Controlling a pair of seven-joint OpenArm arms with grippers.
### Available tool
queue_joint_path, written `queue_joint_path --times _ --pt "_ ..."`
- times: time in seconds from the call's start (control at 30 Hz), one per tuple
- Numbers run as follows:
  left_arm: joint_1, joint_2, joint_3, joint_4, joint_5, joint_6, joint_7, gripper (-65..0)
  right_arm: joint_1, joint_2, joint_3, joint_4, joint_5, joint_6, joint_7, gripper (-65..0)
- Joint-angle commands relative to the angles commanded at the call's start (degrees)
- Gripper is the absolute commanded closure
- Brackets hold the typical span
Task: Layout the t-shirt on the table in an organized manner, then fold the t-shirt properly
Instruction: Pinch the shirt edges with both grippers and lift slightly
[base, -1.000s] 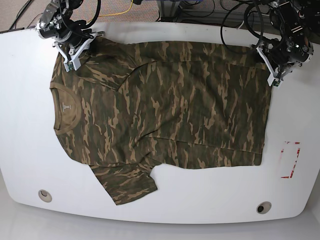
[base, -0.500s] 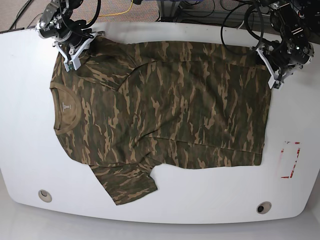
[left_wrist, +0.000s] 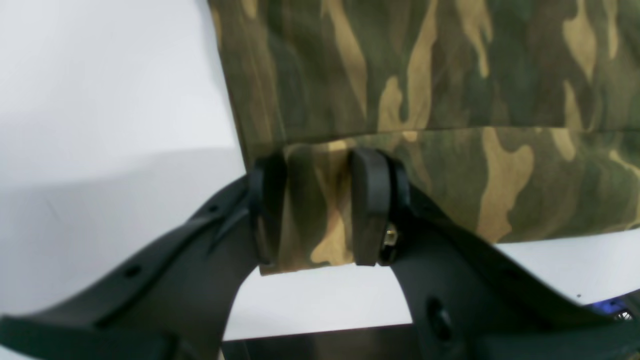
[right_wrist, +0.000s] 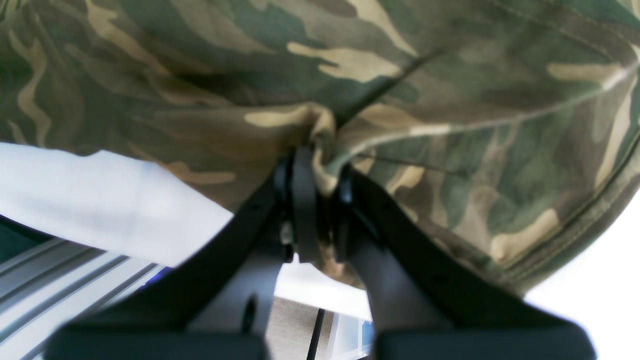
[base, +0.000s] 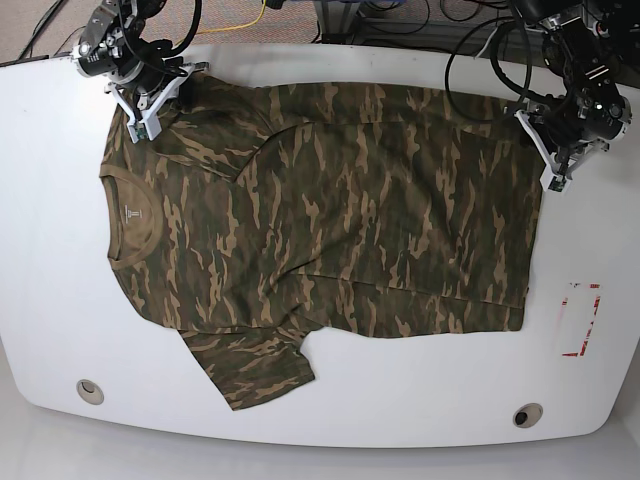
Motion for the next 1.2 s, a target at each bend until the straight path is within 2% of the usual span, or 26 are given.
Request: queue_joint_path --times 0.4,0.6,0.7,0.83,0.93,1.03,1.2 --pt "0.0 -1.2 -0.1 -3.3 0.0 0.0 -0.1 -19.9 0.1 0.0 0.0 -0.1 0.0 0.0 0.0 -2.7" --pt "0.0 -2.0 -0.1 -4.2 -0.4 0.0 -0.1 -26.9 0.1 0.0 0.0 -0.2 0.0 0.0 0.0 -2.7" --pt "0.1 -1.9 -0.1 -4.0 -0.4 0.0 -0.1 -27.9 0.1 0.0 0.0 -0.2 0.0 0.0 0.0 -2.5" --pt "0.2 -1.8 0.1 -4.0 -0.4 0.0 0.0 -23.3 0.1 0.0 0.0 -0.2 0.0 0.0 0.0 -2.5" --pt "0.1 -1.8 0.1 -4.0 -0.4 0.0 0.0 -16.4 0.1 0.0 0.0 -0.2 0.0 0.0 0.0 -2.5" --pt "0.1 -1.8 0.2 -4.0 -0.2 0.0 0.0 -12.5 0.1 0.0 0.0 -0.2 0.0 0.0 0.0 -2.5" --pt "0.2 -1.8 0.2 -4.0 -0.2 0.0 0.0 -12.1 0.2 0.0 0.0 -0.2 0.0 0.0 0.0 -2.4"
